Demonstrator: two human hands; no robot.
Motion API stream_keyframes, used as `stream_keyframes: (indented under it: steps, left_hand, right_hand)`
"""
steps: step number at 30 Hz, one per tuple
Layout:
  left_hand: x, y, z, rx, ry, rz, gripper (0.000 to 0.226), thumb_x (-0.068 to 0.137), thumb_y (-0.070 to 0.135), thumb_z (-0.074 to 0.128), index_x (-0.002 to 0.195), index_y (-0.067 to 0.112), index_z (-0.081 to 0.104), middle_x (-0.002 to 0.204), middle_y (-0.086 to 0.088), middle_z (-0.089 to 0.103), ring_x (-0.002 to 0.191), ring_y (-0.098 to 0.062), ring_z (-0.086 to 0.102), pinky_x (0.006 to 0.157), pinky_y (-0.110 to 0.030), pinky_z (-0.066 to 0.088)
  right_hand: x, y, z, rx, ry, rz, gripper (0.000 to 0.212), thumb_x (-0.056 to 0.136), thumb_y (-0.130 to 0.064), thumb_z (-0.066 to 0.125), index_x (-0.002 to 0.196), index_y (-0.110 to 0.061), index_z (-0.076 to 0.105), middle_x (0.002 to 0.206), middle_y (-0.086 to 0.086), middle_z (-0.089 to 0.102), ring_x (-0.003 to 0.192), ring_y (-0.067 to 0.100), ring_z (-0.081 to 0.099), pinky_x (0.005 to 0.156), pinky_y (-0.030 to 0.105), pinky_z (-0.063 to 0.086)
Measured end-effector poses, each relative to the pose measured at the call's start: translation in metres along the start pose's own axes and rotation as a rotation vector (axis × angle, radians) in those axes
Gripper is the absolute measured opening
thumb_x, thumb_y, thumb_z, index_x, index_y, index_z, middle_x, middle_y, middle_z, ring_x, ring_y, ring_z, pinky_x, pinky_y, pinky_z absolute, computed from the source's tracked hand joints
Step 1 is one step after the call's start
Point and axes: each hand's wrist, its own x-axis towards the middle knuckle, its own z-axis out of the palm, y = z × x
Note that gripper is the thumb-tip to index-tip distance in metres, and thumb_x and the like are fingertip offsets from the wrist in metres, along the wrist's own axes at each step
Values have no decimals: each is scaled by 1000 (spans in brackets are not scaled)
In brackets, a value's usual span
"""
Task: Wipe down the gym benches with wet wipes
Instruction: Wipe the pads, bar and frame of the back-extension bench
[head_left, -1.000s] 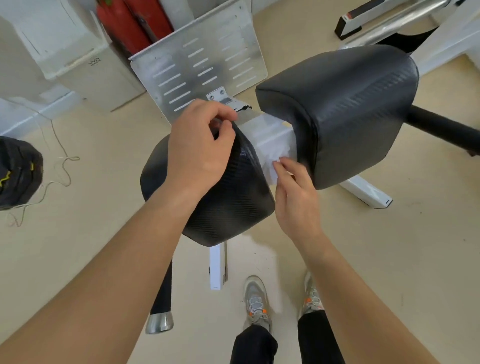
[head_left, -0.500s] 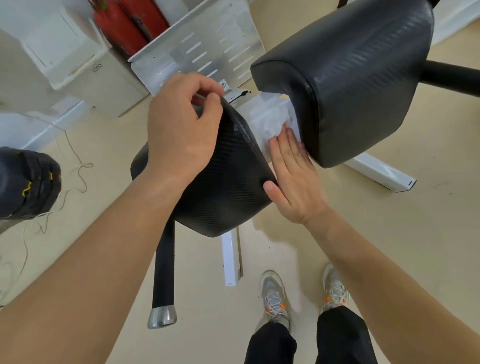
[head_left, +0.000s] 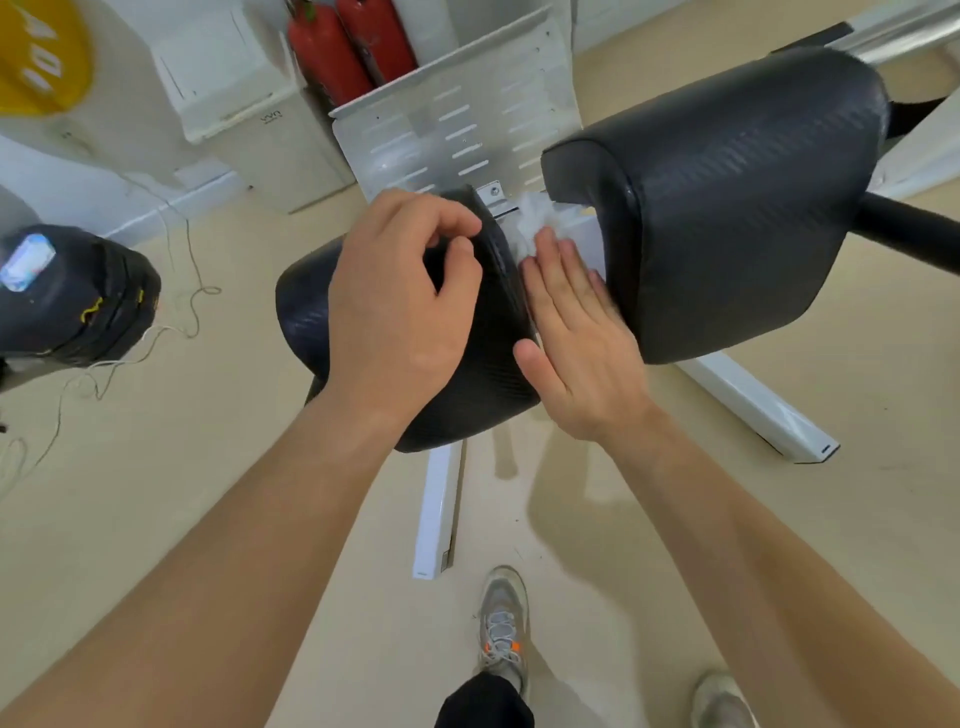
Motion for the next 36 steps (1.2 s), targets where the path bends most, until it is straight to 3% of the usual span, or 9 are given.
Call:
stream_keyframes:
  steps: [8, 13, 19, 25, 29, 36]
  left_hand:
    - [-93, -12, 43, 18, 121, -113, 16, 96, 18, 58, 108, 21, 67, 103, 13, 59, 98, -7, 57, 84, -31, 52]
    - [-108, -29, 64, 46, 249, -7, 15, 95, 14, 57, 106, 15, 68, 103, 6, 62, 96, -11, 57, 80, -32, 51]
    - [-130, -49, 81, 97, 353, 136, 16, 94, 11, 58, 106, 14, 68, 105, 4, 62, 97, -17, 57, 78, -34, 50]
    - [-150, -62, 92, 121, 446, 143, 16, 92, 9, 57, 104, 14, 68, 102, 5, 61, 94, -15, 56, 75, -31, 47]
    - [-156, -61, 86, 130, 473, 113, 17, 91, 11, 56, 103, 15, 67, 101, 6, 59, 90, -16, 56, 74, -33, 47]
    - [-159, -60, 83, 153, 506, 71, 18, 91, 14, 54, 103, 15, 68, 99, 7, 58, 89, -15, 56, 71, -31, 46]
  right_hand:
    - [-31, 21, 17, -77, -104, -96, 67, 105, -48, 11, 161, -13, 0, 168, 4, -13, 154, 16, -15, 126, 39, 1]
    - [-34, 30, 32, -136, -42, -176, 69, 98, -34, 16, 160, -6, 5, 168, 10, -8, 155, 22, -12, 126, 45, 12]
    - [-38, 48, 52, -120, 95, -265, 80, 101, -58, 1, 159, -4, 7, 168, 12, -5, 155, 23, -11, 126, 47, 8]
    - [-15, 50, 70, -71, 253, -290, 79, 101, -57, 4, 160, -4, 5, 168, 10, -8, 155, 22, -13, 126, 44, 1]
    - [-35, 62, 91, -208, 253, -268, 82, 100, -59, -2, 160, -4, 7, 168, 13, -6, 155, 24, -10, 126, 44, 3]
    - [-15, 48, 77, -101, 302, -270, 84, 98, -61, 1, 160, -3, 5, 168, 12, -7, 155, 23, -11, 126, 46, 4]
